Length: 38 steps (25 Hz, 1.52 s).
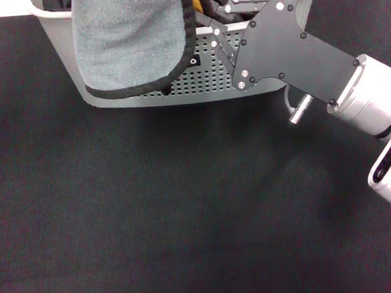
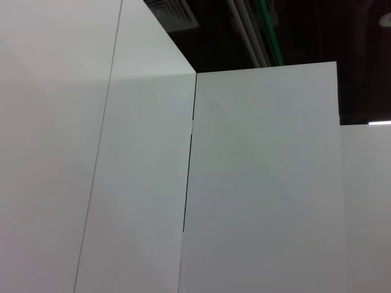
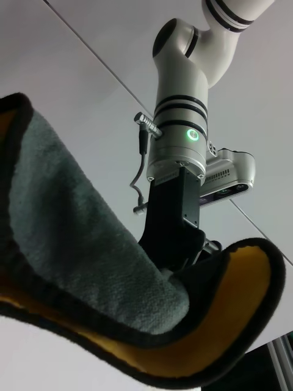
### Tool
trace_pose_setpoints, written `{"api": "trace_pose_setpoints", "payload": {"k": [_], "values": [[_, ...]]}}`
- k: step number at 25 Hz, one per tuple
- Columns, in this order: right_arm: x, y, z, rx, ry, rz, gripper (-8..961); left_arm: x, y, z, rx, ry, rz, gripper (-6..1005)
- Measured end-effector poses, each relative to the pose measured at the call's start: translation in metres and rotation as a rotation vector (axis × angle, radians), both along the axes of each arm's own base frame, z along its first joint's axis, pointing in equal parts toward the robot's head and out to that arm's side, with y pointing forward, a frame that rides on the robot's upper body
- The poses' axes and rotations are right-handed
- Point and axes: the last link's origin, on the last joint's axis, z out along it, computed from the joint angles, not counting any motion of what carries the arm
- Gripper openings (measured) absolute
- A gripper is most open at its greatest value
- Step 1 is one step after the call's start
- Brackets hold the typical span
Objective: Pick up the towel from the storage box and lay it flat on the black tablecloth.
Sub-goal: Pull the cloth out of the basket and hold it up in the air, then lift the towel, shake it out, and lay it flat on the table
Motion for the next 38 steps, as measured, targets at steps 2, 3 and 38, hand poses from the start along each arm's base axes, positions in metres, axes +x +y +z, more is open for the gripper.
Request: {"api": "trace_pose_setpoints", "payload": {"k": [2,3,38], "values": [[0.002,-0.001,0.001,0.012,-0.002,-0.002,115,-0.002,0.001,-0.001,-0.002,-0.002,0.004,8],[0.004,-0.002,0.001,0.016,0.0,-0.005,83,-0.003,0.001,-0.001,-0.002,-0.003,0.006,8],[-0.042,-0.002,0.059,-0.187,-0.155,-0.118,-1,-0.148,-0.027,-0.095,-0.118,0.124,0.327,282]]}}
